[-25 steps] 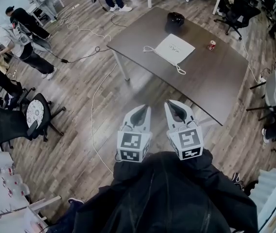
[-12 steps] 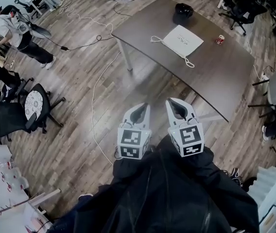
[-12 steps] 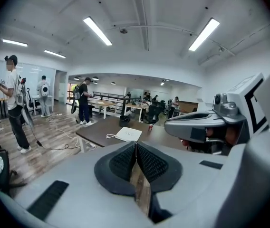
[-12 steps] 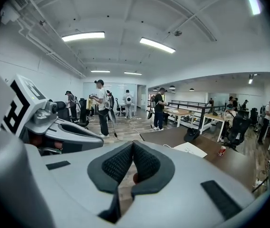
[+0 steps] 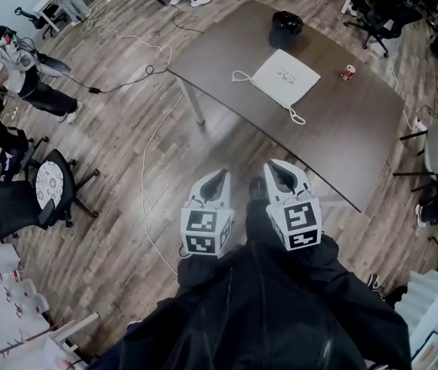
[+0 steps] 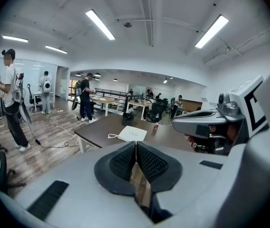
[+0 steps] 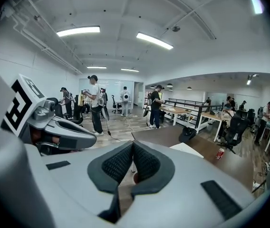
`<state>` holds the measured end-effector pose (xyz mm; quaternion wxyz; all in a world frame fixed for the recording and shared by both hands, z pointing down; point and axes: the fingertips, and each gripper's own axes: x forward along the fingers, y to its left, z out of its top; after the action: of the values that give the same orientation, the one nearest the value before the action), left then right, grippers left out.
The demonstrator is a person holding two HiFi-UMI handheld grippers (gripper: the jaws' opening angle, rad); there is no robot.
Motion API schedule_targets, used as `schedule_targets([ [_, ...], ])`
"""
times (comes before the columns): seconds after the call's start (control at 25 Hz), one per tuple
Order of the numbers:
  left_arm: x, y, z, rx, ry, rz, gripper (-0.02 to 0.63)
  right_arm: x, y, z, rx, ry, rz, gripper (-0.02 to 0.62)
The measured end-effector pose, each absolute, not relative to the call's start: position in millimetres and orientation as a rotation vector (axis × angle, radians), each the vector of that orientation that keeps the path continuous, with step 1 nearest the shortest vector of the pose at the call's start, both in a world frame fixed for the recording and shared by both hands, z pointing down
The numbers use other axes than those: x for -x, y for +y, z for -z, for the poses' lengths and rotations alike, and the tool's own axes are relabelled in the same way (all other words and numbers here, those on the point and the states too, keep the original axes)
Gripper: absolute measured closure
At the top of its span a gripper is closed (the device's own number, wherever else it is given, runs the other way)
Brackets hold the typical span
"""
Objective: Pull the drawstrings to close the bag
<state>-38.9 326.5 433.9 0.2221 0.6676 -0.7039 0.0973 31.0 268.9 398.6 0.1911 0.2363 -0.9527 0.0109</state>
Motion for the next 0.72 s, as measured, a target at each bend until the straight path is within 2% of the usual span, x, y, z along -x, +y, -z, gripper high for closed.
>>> schedule_targets([
  [0.28, 78, 203, -431, -1.843, -1.967, -0.29, 0.572, 2, 151, -395, -0.663, -2.691, -0.044, 0.572],
  [0.72, 94, 20, -438, -1.883, -1.862, -0.383, 0.572, 11, -30, -406, -0.736, -2.634, -0.173, 0.571],
])
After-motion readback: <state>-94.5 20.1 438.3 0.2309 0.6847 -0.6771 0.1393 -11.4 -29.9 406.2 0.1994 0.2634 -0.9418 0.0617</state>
